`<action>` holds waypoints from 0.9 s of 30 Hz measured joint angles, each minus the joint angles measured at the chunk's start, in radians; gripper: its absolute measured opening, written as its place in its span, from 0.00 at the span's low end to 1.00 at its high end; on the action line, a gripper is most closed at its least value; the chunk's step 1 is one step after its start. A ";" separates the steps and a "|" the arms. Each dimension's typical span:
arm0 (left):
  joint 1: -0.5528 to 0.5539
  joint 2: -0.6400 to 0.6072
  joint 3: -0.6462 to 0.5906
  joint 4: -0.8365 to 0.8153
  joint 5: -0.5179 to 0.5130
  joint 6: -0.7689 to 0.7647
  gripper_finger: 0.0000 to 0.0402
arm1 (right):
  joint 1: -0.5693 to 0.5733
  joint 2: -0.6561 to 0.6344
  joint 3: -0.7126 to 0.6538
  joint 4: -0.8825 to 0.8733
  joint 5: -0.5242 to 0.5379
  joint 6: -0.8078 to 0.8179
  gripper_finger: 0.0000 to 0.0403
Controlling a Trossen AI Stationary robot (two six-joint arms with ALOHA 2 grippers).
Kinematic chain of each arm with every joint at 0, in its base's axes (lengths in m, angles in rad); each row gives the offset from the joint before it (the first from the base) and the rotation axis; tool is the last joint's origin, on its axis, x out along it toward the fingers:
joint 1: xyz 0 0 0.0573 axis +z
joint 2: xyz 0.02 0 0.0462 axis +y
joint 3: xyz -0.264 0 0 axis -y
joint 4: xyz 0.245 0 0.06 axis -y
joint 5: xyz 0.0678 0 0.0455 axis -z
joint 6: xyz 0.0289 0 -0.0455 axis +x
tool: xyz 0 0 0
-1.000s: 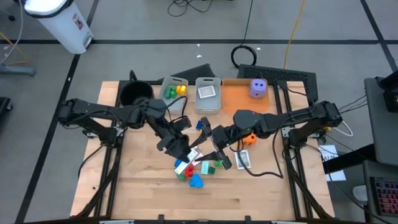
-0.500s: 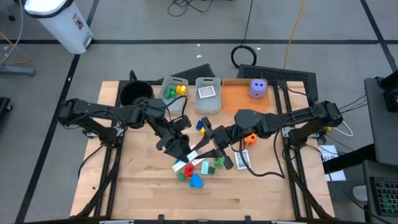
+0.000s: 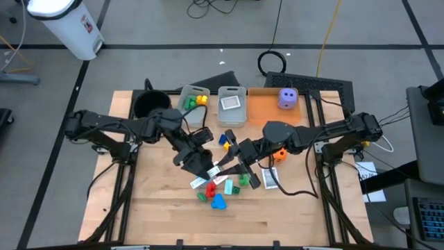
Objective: Pick & Place Toys
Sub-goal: Put the blue deck of cards into the right gray bin
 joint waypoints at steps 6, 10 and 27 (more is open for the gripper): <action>0.031 0.000 0.000 0.007 0.049 0.010 0.97 | -0.001 -0.015 0.000 -0.009 0.005 -0.003 0.15; 0.085 -0.003 0.000 0.009 0.093 0.048 0.95 | -0.008 -0.041 0.000 -0.035 0.035 -0.002 0.15; 0.512 -0.014 0.000 0.002 0.358 0.204 0.92 | -0.094 -0.116 -0.001 -0.105 0.249 0.044 0.16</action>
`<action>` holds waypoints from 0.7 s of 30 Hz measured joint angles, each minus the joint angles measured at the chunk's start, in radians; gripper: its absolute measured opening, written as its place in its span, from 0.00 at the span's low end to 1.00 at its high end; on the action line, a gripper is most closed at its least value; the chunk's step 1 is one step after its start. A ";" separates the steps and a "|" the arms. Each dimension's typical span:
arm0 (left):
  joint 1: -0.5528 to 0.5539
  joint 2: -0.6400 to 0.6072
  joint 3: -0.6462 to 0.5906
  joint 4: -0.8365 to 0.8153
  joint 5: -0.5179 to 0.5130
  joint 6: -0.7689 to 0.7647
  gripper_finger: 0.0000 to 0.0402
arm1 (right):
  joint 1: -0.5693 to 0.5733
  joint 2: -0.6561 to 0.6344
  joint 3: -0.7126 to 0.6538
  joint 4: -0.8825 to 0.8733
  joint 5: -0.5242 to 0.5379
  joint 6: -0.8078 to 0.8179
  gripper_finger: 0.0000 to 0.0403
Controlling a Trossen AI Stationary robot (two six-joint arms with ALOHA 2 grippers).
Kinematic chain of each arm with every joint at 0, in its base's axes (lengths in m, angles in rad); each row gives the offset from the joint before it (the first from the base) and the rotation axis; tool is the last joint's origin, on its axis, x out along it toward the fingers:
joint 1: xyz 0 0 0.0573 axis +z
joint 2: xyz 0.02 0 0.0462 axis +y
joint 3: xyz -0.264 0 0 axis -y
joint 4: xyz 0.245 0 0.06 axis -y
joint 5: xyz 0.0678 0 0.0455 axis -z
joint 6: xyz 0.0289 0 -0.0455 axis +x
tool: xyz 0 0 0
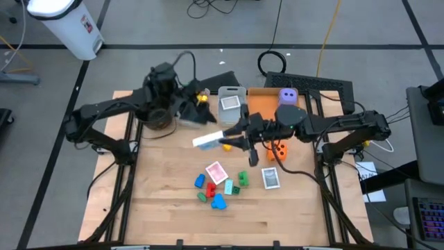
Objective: Pick & Place Toys
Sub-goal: Put the blue deck of cards into the right gray bin
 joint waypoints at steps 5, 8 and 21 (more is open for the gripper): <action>0.115 0.000 0.000 -0.003 0.002 0.038 0.93 | -0.012 0.000 0.000 -0.004 0.136 -0.001 0.16; 0.168 -0.007 0.000 -0.014 0.002 0.067 0.93 | -0.023 0.000 0.000 -0.046 0.232 0.000 0.16; 0.248 -0.132 0.000 -0.323 -0.007 0.306 0.93 | -0.252 0.000 0.017 -0.316 0.170 0.149 0.15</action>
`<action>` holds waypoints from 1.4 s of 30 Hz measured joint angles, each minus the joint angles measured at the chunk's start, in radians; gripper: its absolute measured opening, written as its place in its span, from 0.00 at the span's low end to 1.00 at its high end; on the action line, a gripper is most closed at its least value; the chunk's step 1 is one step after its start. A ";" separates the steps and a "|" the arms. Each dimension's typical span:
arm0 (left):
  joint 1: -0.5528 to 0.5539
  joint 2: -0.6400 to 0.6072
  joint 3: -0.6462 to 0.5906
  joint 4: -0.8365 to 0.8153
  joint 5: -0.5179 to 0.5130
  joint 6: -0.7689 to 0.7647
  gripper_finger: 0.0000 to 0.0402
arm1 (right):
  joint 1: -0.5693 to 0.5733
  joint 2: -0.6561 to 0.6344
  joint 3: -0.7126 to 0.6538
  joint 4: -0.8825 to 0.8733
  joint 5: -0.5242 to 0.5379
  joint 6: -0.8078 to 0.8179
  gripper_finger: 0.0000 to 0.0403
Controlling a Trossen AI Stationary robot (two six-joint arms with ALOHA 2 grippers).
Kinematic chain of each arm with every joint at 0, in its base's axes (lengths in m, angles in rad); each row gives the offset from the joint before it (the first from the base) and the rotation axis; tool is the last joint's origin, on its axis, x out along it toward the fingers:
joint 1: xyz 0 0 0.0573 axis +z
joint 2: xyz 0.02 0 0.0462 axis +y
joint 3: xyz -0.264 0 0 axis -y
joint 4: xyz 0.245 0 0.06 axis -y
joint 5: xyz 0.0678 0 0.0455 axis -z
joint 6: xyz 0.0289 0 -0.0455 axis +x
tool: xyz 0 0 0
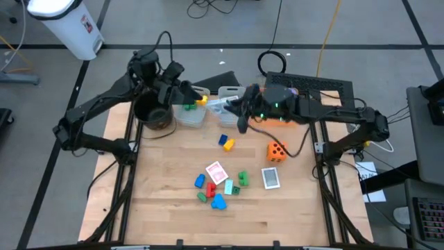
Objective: Pick & Place Toys
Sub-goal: Put the blue deck of cards into the right gray bin
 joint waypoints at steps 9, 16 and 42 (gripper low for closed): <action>-0.009 -0.100 0.000 -0.285 -0.131 0.161 0.93 | -0.238 0.064 0.178 -0.302 -0.173 -0.128 0.15; -0.035 -0.139 0.000 -0.350 -0.248 0.183 0.93 | -0.400 0.185 0.283 -0.351 -0.364 -0.176 0.15; -0.084 -0.139 0.000 -0.366 -0.344 0.182 0.93 | -0.520 0.342 0.081 -0.222 -0.358 0.238 0.15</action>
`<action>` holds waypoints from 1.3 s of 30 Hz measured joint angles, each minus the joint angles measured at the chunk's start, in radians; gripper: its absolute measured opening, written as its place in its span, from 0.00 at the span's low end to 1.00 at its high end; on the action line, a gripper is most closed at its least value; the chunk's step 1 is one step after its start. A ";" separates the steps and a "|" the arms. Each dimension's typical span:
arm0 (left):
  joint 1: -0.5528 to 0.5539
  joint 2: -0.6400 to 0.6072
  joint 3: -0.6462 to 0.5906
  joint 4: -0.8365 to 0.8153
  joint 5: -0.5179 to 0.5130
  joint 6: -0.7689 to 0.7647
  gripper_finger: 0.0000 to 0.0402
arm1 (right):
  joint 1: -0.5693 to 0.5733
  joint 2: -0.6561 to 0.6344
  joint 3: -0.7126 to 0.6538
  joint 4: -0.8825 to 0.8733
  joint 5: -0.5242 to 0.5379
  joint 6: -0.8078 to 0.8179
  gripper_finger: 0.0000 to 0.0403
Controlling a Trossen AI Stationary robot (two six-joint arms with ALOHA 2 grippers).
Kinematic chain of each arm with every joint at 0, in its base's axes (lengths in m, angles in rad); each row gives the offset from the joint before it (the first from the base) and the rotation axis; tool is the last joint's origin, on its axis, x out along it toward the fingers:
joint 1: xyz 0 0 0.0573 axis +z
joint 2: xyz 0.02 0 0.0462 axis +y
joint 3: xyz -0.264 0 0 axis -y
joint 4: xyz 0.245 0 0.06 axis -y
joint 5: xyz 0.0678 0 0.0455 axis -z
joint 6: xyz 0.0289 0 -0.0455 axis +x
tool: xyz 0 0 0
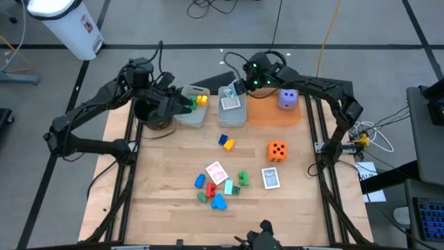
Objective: Pick & Place Toys
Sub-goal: Put the blue deck of cards into the right gray bin
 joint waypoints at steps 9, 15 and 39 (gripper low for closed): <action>-0.006 0.000 0.000 0.000 -0.062 0.002 0.93 | 0.010 -0.024 -0.177 0.247 0.055 0.199 0.14; -0.006 0.000 0.000 0.000 -0.069 -0.004 0.93 | 0.024 -0.025 -0.222 0.294 0.131 0.260 0.14; -0.006 0.000 0.000 0.000 -0.110 0.002 0.93 | 0.055 0.083 -0.250 0.401 0.152 0.380 0.14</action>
